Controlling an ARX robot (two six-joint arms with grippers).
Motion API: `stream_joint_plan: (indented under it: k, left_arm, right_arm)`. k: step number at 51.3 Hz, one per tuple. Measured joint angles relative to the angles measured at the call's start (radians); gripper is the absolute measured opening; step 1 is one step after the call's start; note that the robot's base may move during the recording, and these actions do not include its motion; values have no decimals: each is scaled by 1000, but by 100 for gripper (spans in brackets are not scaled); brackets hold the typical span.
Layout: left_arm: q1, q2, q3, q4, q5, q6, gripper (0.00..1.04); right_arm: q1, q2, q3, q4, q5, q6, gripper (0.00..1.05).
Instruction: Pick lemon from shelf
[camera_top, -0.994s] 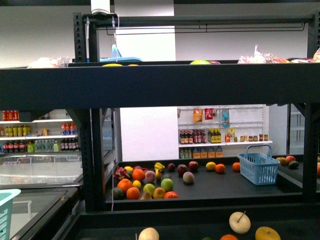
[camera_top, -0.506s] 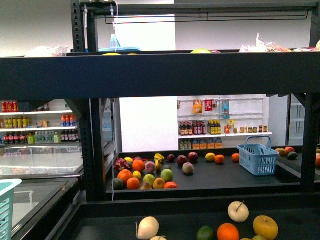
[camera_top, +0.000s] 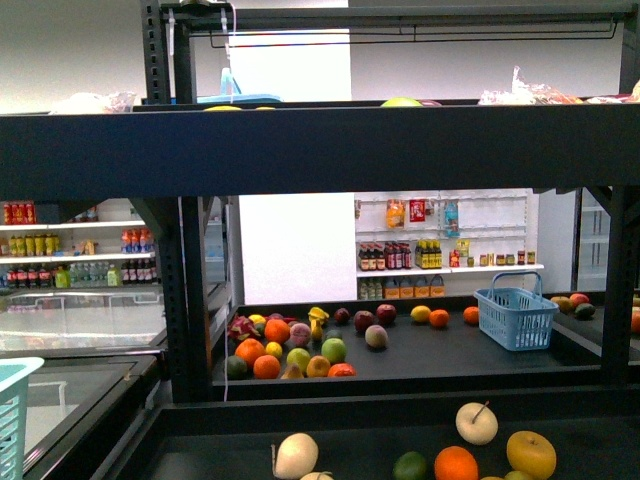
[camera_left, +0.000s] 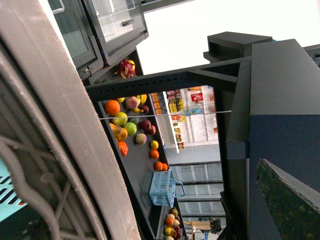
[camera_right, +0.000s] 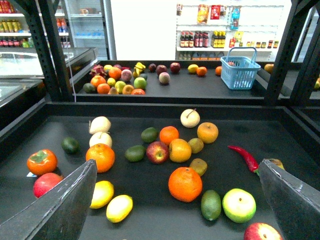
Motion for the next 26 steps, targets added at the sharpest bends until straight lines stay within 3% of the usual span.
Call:
stream_joint_plan:
  k: [7, 26]
  left_arm:
    - [-10, 17, 27, -26, -16, 13, 96]
    - [-19, 50, 35, -54, -35, 28, 36]
  right_arm:
    - [0, 0, 0, 0, 0, 0, 97]
    - [0, 0, 0, 0, 0, 0, 97]
